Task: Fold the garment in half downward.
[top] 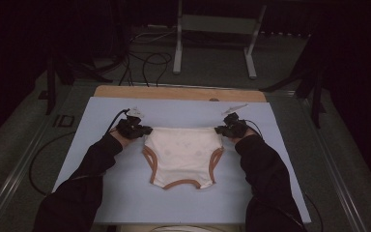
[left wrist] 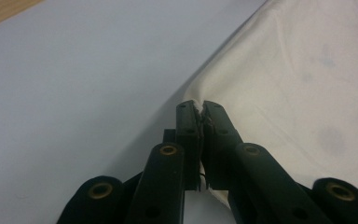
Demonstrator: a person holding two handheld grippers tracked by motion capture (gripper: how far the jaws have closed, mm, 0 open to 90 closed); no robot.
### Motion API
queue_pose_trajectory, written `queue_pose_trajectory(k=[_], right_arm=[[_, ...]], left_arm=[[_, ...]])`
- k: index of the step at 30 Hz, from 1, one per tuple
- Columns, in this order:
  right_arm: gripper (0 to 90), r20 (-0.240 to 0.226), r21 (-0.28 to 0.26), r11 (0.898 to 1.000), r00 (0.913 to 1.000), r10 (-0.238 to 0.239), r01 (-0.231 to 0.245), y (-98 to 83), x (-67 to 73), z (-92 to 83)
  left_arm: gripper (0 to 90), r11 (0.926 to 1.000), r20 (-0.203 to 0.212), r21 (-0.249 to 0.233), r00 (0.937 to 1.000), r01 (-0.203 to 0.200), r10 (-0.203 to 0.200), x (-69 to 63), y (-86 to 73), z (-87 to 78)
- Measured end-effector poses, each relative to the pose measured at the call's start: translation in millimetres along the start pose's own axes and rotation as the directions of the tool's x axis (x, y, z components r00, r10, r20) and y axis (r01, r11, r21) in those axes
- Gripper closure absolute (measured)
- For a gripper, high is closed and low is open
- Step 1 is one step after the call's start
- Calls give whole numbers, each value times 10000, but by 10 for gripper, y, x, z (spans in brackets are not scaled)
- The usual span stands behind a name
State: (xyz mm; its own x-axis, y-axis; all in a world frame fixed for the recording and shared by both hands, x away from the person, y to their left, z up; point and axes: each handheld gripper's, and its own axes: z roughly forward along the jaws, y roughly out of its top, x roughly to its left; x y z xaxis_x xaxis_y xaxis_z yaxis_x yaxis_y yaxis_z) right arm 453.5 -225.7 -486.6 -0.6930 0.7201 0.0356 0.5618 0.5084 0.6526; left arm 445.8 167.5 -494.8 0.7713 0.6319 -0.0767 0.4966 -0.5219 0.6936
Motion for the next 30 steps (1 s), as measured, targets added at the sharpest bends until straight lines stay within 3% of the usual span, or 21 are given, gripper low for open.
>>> queue_pose_trajectory(k=[16,30], right_arm=[[863,170,307,9992,9995,265,-270,40,-114,165],[841,280,537,9977,9988,408,-423,91,-163,231]], left_arm=[[864,9987,-263,290,9988,426,-418,74,59,172],[853,9976,-418,449,9978,534,-515,107,80,251]])
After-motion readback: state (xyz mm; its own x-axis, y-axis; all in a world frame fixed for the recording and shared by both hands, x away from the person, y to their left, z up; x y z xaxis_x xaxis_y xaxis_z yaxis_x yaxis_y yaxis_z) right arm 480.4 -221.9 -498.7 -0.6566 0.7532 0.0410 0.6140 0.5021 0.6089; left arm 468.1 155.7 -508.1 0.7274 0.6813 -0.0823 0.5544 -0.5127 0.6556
